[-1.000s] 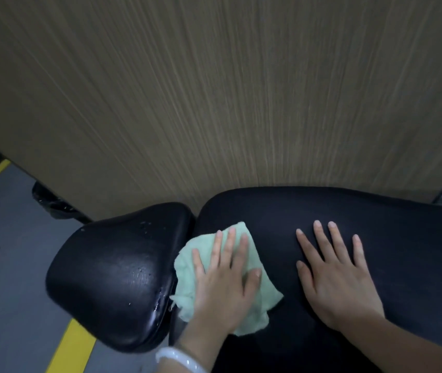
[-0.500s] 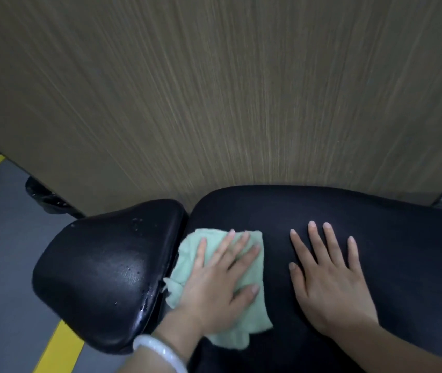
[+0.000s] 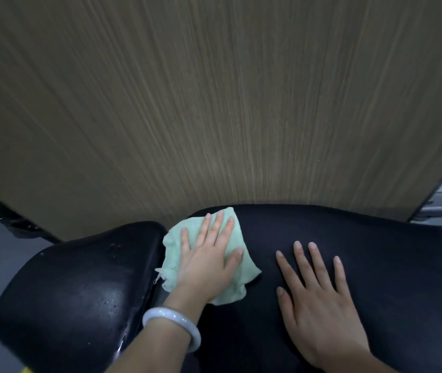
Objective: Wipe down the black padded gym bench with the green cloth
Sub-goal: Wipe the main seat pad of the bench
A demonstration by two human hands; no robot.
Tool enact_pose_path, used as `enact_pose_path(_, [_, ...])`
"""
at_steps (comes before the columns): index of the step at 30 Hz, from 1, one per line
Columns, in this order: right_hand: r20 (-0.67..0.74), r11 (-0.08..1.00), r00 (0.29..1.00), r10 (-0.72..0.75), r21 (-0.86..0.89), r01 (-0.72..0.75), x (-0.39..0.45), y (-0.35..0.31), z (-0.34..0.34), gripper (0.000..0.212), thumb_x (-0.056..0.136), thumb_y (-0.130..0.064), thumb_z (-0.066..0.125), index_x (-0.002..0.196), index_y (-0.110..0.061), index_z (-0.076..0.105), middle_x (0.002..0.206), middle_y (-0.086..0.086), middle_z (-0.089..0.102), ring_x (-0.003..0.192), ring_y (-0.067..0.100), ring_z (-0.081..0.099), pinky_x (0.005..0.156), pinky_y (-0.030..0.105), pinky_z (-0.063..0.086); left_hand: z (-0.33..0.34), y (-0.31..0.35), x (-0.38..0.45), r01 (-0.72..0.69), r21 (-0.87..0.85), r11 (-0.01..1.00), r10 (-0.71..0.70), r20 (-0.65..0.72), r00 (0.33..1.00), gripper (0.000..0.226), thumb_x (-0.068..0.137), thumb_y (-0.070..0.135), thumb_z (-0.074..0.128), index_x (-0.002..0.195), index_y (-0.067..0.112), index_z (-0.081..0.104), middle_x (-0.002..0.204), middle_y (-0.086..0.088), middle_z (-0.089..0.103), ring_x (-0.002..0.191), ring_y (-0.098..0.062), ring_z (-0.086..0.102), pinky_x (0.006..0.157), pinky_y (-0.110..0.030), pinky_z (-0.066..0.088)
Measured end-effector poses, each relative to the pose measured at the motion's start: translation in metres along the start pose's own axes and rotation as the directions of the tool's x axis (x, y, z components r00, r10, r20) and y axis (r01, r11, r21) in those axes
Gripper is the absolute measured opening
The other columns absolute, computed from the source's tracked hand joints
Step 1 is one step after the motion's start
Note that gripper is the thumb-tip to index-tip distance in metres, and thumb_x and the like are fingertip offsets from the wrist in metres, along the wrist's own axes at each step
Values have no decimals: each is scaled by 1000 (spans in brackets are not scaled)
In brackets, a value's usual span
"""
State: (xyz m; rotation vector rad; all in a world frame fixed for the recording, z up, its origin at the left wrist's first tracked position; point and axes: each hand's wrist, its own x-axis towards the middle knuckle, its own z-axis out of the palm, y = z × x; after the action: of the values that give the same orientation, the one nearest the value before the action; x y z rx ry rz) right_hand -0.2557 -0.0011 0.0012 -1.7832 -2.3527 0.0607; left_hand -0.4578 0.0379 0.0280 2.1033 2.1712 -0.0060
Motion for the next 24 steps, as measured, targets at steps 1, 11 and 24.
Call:
enact_pose_path(1, [4,1000,1000,-5,-8,5,0,0,-1,64,99,-46,6,140,-19,48,146,12,43,139,30,33,108,56,23,2,2,-10,-4,-17,1000,3,-8,1000,68,86,62,2,148,39,-15,153,19,-25,138,-3,-31,114,-50,-15])
enact_pose_path(11, [-6,999,1000,-6,-43,5,-2,-3,-5,56,92,-41,30,138,-16,51,144,12,47,138,31,34,110,54,18,32,27,-158,-165,69,984,167,-18,986,94,70,63,44,152,24,21,152,2,36,137,-21,37,99,-57,26])
enact_pose_path(24, [-52,1000,998,-24,-11,23,2,2,5,66,99,-47,7,139,-17,48,145,13,45,139,29,28,112,53,15,2,-15,-90,-266,-2,964,266,12,964,67,90,61,31,150,41,11,159,20,0,145,-4,-9,112,-49,-3])
